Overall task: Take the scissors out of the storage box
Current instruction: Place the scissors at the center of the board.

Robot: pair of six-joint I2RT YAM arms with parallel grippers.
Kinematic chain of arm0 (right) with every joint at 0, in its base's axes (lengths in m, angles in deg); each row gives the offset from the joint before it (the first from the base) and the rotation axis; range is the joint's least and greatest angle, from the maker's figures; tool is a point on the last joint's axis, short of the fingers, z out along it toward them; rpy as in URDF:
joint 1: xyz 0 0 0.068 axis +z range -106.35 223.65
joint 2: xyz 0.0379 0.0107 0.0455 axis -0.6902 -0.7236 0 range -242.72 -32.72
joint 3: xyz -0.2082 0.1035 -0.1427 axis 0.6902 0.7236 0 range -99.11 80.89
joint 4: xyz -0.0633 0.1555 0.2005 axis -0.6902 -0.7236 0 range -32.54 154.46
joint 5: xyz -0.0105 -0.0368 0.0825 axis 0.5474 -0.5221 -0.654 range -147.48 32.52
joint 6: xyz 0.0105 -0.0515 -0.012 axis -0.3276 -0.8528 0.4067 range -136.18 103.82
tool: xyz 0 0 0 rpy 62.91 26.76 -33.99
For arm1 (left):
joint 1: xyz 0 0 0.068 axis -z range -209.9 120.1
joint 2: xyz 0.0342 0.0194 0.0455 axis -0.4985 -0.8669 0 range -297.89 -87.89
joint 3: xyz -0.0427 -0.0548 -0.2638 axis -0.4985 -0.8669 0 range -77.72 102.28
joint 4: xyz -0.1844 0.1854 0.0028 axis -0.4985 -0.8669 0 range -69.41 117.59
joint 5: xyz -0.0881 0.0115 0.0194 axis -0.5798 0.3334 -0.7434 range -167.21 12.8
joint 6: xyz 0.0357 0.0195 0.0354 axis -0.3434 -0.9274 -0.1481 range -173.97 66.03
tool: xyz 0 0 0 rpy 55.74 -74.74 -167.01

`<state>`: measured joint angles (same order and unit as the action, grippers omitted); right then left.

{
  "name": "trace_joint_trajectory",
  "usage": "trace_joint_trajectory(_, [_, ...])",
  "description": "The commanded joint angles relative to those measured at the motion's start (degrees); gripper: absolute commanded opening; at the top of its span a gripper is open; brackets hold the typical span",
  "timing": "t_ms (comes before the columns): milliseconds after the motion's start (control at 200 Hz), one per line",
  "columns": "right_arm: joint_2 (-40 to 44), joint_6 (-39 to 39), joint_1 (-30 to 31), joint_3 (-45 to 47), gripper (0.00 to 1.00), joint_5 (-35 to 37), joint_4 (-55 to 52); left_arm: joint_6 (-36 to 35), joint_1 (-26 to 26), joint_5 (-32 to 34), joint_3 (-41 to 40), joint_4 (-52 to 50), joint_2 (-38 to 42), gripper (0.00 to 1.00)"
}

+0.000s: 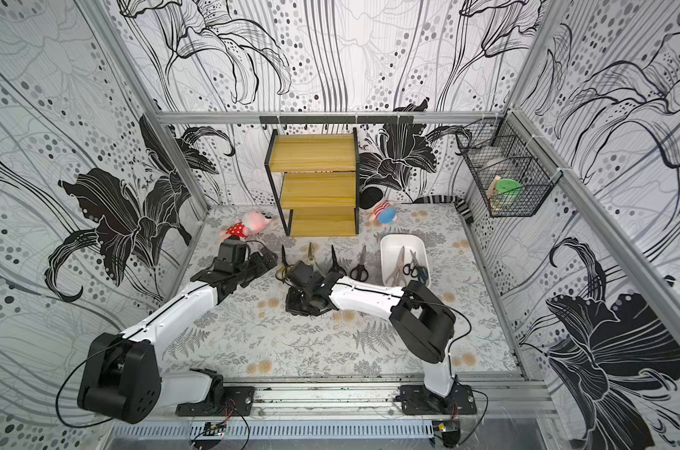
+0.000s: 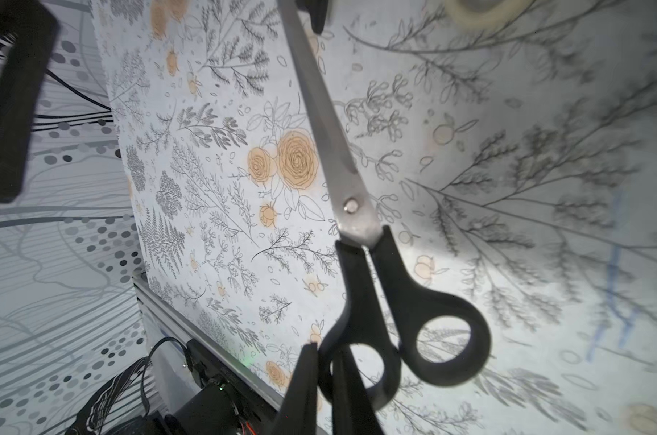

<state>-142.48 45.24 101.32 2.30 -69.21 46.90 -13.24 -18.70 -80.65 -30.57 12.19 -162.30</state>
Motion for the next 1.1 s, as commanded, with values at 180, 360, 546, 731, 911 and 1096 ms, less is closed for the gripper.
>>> trace_joint_trajectory(180, [-5.90,10.33,1.69,-5.36,0.00,-6.99,-1.06,0.89,-3.89,3.35,-3.47,-1.88,5.61,0.98])
trace_joint_trajectory(360, [-4.49,22.59,2.82,0.07,0.00,-6.22,3.76,1.13,-4.00,3.86,-4.82,-2.49,8.37,0.98])
trace_joint_trajectory(546, [-8.71,25.80,4.11,-4.37,0.00,-6.99,3.11,1.36,-4.00,3.97,-6.28,-2.42,10.19,0.98])
trace_joint_trajectory(731, [-10.44,29.78,4.47,-5.02,0.00,-4.18,1.68,1.46,-4.04,3.54,-6.46,-2.39,10.41,0.98])
trace_joint_trajectory(911, [-12.44,30.32,4.50,-7.01,0.00,-2.80,0.96,1.12,-4.06,3.45,-6.42,-2.07,9.96,0.98])
trace_joint_trajectory(1096, [-14.08,30.02,4.66,-9.08,0.13,-2.92,0.76,0.56,-4.08,3.43,-6.03,-2.13,9.39,0.98])
